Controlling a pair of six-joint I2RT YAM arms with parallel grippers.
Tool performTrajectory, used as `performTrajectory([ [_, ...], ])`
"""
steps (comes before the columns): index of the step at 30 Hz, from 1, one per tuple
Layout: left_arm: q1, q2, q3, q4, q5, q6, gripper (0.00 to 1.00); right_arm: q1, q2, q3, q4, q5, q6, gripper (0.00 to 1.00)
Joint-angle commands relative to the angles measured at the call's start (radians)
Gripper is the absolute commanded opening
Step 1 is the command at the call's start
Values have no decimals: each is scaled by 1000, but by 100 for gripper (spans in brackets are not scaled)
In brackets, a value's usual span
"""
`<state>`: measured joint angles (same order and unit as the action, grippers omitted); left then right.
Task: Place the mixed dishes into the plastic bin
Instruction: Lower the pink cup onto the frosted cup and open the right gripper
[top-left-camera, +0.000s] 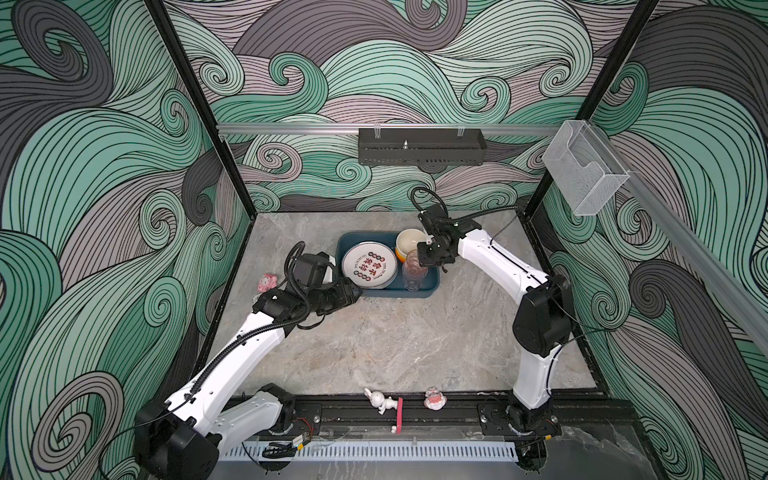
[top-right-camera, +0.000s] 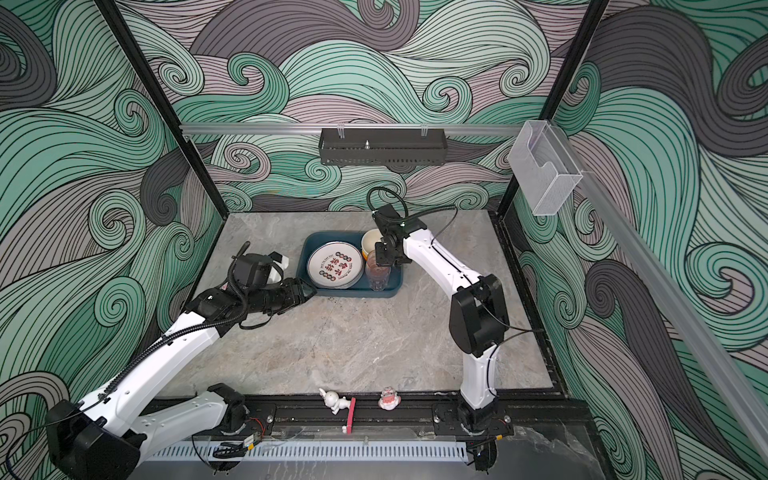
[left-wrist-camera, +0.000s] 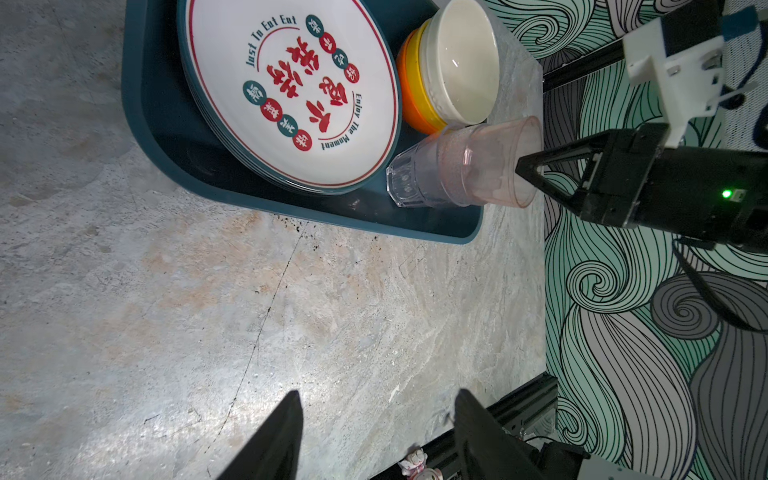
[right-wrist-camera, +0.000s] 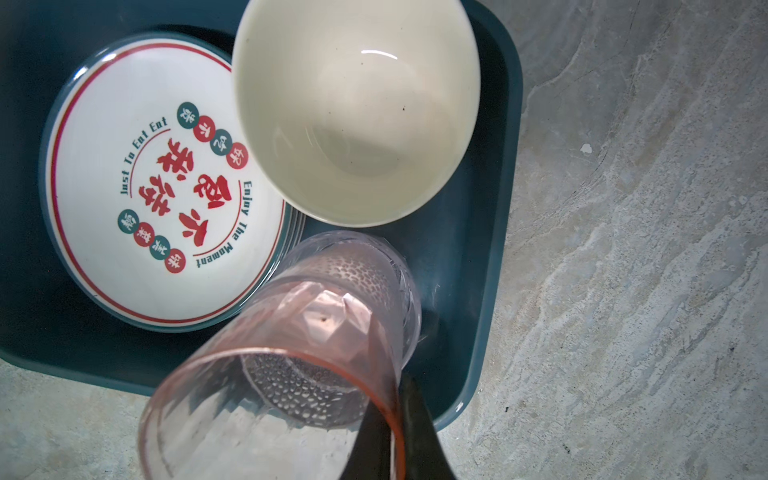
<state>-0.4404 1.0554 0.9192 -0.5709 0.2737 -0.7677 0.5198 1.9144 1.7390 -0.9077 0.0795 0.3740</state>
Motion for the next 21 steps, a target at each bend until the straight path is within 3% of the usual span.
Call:
performTrajectory([
  [1, 9, -21, 0, 6, 5, -2, 61, 8, -8, -1, 17, 20, -1, 14],
  [12, 16, -22, 22, -17, 0, 13, 62, 9, -102, -35, 33, 28, -5, 28],
  [21, 38, 21, 94, -84, 0, 61, 72, 8, -245, -167, 119, -65, -18, 46],
])
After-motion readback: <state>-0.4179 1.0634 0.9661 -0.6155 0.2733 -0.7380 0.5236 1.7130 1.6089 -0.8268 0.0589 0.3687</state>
